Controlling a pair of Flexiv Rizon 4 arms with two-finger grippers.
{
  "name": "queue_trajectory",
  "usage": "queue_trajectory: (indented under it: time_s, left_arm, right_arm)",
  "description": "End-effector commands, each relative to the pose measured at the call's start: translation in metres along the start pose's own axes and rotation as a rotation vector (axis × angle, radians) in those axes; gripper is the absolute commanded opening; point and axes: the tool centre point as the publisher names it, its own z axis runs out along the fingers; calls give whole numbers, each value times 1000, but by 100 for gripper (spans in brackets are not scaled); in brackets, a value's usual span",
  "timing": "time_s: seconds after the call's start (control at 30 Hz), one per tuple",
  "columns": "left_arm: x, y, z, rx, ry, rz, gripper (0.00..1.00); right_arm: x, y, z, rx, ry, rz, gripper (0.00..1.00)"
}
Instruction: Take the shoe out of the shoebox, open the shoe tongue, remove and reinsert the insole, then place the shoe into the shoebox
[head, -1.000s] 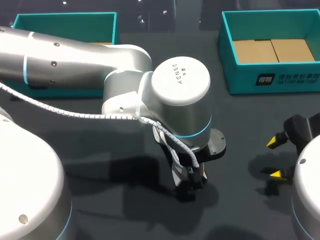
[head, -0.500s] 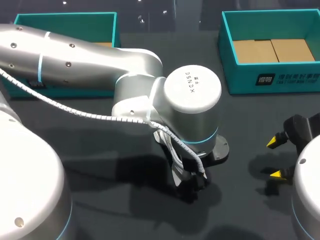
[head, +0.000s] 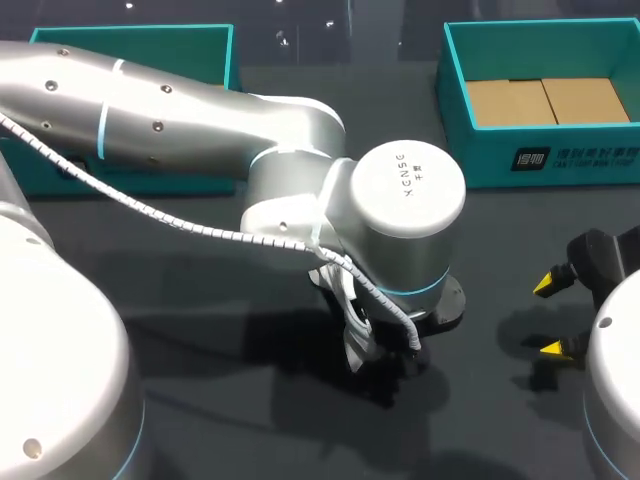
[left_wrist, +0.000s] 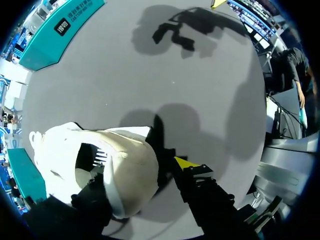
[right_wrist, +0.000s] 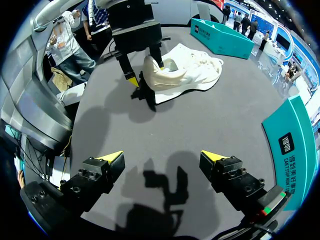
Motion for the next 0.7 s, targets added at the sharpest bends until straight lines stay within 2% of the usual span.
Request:
queue_trajectory:
  time_s: [0.03, 0.13, 0.23, 0.33, 0.4, 0.43, 0.7]
  left_arm:
    - [0, -1, 3, -9, 8, 5, 57]
    - [0, 0, 5, -12, 16, 7, 60]
    - [0, 0, 7, -16, 19, 7, 53]
    - [0, 0, 8, -17, 22, 5, 37]
    - [0, 0, 8, -17, 23, 4, 9]
    - [0, 1, 8, -17, 23, 5, 0]
    - [0, 5, -5, -8, 44, 33, 0]
  right_arm:
    - [2, 0, -1, 1, -3, -1, 100]
    - [2, 0, -1, 1, -3, -1, 100]
    - [2, 0, -1, 1, -3, -1, 100]
    - [2, 0, -1, 1, -3, -1, 100]
    - [2, 0, -1, 1, -3, -1, 100]
    - [2, 0, -1, 1, -3, -1, 100]
    - [2, 0, -1, 1, -3, -1, 100]
